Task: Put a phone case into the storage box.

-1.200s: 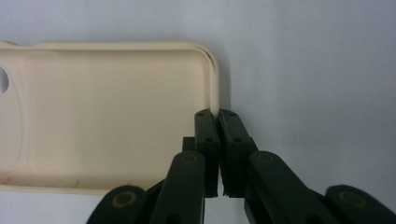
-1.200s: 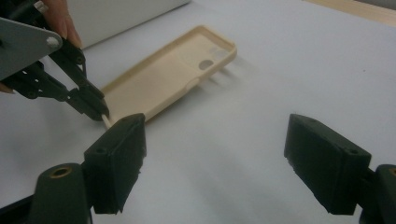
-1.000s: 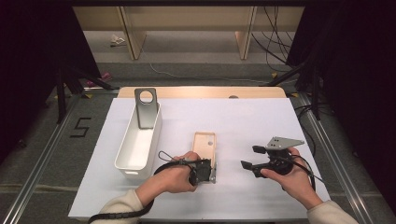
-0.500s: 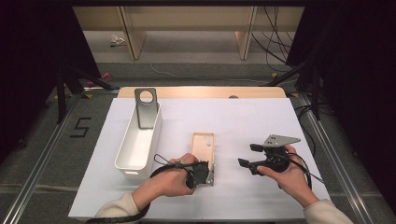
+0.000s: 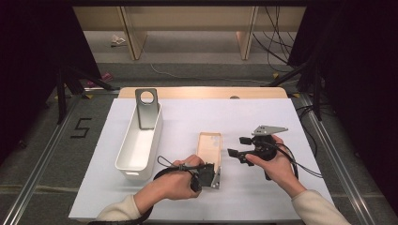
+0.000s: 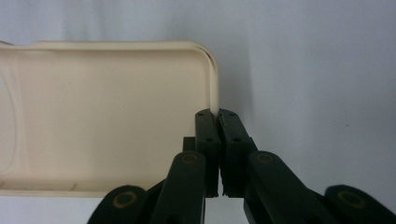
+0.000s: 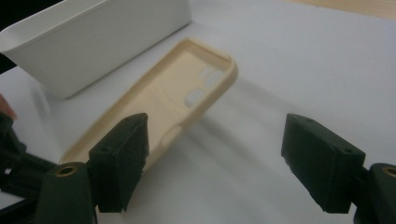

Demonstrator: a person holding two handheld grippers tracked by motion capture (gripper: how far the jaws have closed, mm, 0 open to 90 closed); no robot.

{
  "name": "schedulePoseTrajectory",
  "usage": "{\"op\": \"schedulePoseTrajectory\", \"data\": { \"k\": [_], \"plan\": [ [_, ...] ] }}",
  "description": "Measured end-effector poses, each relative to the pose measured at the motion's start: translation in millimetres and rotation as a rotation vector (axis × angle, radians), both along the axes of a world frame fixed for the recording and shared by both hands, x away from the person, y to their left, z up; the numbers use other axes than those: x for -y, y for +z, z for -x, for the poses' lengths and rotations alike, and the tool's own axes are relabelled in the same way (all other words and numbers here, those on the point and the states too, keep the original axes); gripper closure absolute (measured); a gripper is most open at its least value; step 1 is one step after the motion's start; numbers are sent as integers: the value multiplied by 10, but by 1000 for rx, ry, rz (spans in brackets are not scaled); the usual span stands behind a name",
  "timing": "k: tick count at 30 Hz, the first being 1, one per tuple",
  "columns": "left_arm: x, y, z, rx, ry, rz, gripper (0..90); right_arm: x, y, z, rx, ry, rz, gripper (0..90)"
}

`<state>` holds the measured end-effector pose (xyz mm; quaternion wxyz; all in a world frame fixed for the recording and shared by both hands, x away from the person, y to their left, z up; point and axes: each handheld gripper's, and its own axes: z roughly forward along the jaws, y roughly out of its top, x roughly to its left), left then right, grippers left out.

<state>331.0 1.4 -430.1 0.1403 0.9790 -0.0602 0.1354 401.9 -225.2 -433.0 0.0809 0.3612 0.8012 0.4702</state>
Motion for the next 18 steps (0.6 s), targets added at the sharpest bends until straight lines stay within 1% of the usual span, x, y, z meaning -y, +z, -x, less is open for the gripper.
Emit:
{"op": "schedulePoseTrajectory", "data": {
  "k": [1,2,3,4,5,6,7,8,10,11,14,16,18],
  "plan": [
    [12,11,6,8,-10,1,871,-29,-7,-23,-6,3,-2,240],
    [16,12,17,4,-7,5,871,-81,-14,-52,-20,6,-4,242],
    [26,26,15,20,-22,1,871,-112,-21,-70,-23,10,-5,242],
    [32,29,32,10,-17,4,870,-153,-29,-92,-27,14,-6,243],
    [40,41,28,23,-34,1,870,-198,-37,-114,-34,18,-5,244],
    [42,43,33,23,-34,3,871,-227,-44,-129,-39,22,-4,245],
    [40,43,50,13,-22,7,871,-245,-49,-140,-42,21,-4,247],
    [44,53,49,21,-32,6,871,-269,-58,-157,-50,19,-3,249],
    [51,67,52,29,-42,2,871,-291,-73,-180,-59,17,-1,254],
    [54,64,63,22,-35,9,870,-303,-86,-194,-63,15,1,257],
    [69,71,74,28,-44,10,870,-317,-104,-213,-81,13,-2,275],
    [80,71,86,24,-46,11,870,-317,-110,-222,-91,11,-5,297],
    [92,77,90,32,-57,11,870,-311,-111,-227,-94,11,-8,325]
  ]
}}
